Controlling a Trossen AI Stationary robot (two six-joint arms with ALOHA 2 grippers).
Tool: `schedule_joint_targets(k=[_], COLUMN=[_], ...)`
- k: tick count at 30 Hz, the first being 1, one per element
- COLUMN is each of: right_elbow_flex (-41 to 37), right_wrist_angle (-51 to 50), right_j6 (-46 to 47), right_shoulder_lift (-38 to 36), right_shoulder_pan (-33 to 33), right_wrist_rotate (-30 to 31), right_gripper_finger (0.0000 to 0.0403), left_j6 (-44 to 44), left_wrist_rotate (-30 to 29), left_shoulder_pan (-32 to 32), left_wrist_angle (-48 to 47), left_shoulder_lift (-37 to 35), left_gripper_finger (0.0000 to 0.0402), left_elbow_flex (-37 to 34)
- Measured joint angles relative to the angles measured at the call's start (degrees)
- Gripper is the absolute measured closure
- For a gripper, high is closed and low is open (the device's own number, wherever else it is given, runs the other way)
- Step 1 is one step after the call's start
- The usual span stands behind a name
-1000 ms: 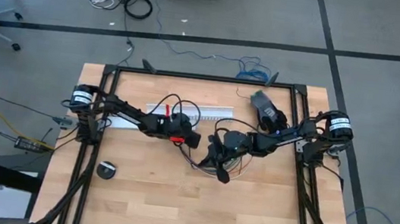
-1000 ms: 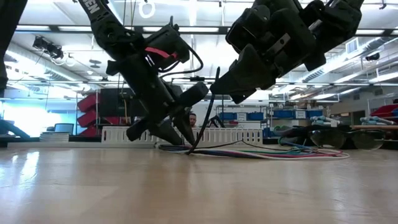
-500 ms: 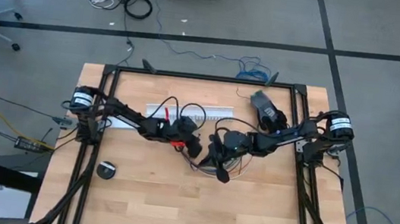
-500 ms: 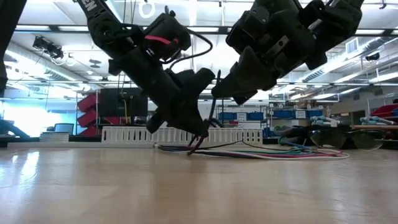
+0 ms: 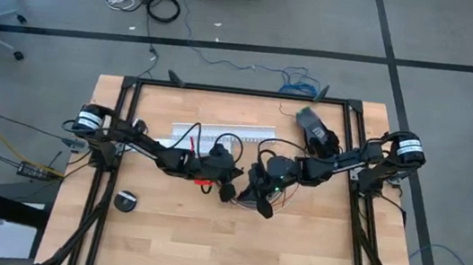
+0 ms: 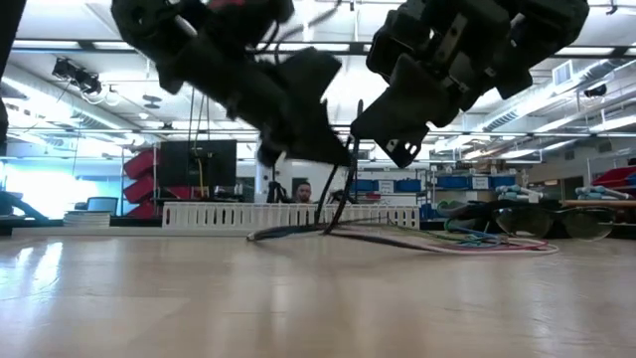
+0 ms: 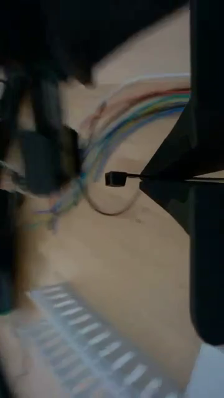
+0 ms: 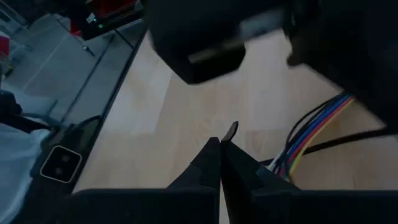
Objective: Ziptie cables
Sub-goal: Wrap the colored wires together using a zip tie
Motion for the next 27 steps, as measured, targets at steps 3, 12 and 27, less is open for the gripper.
schedule_joint_targets(k=[3, 12, 27], right_elbow_flex=[0.0, 0.0, 0.0], right_wrist_angle=[0.56, 2.87, 4.62], right_j6=[1.03, 1.6, 2.56], right_shoulder_lift=[-0.59, -3.25, -3.25], right_shoulder_pan=[0.35, 1.08, 1.08], right_wrist_rotate=[-0.12, -0.36, -3.09], right_gripper_finger=[0.0402, 0.0402, 0.0402], left_j6=[3.75, 16.2, 30.67], left_wrist_rotate=[-1.11, -8.6, -12.69], left_shoulder_pan=[-1.08, -7.54, -10.98], left_wrist_angle=[-0.05, 2.03, 9.54], left_shoulder_lift=[-1.12, -1.85, -1.92], left_gripper_finger=[0.0401, 0.0402, 0.0401], left_elbow_flex=[-0.02, -0.02, -0.04])
